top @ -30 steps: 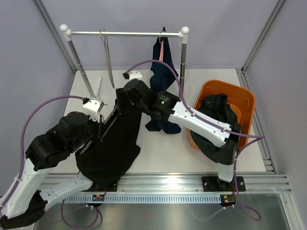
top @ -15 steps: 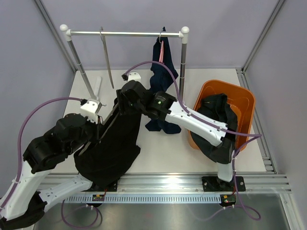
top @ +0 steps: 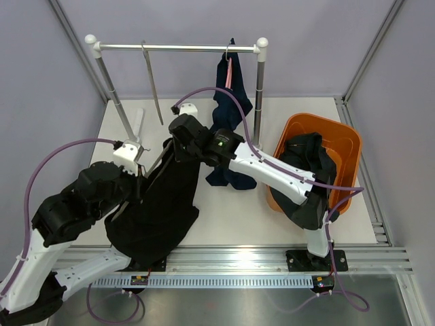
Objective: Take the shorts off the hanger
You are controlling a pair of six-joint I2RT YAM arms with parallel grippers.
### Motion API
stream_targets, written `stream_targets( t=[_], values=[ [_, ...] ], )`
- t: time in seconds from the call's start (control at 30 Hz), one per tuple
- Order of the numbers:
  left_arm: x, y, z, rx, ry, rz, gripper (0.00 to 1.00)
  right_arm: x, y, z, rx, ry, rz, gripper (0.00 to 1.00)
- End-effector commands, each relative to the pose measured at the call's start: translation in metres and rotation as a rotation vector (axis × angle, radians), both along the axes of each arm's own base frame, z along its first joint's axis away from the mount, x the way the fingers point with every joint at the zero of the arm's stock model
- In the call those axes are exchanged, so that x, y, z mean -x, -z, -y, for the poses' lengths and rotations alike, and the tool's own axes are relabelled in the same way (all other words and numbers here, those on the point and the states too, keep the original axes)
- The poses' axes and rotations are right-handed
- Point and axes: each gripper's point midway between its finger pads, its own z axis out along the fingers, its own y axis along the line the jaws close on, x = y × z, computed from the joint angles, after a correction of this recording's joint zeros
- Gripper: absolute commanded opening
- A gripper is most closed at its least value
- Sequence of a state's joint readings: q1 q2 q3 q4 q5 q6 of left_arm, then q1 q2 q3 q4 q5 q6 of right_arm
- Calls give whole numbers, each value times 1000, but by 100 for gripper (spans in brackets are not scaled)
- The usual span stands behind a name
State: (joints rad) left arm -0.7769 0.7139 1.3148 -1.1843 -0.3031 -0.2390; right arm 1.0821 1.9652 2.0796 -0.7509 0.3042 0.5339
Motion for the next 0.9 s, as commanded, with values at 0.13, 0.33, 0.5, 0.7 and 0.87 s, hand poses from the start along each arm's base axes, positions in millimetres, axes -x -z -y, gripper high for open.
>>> stream_targets(
  t=[0.13,0.33,0.5,0.7,0.87],
  values=[
    [10,-15,2,58,45,32,0,-49,-33,32,-31,140,68,0],
    [19,-29,0,98,80,71,0,-69,-35,42,-31,173,68,0],
    [25,-47,-4,151,98,128,0,-73,-27,41,-9,172,63,0],
    [28,-61,-6,190,97,173,0,-68,-18,40,-10,158,43,0],
    [19,-76,-17,244,10,251,0,-52,-10,46,0,140,26,0]
  ],
)
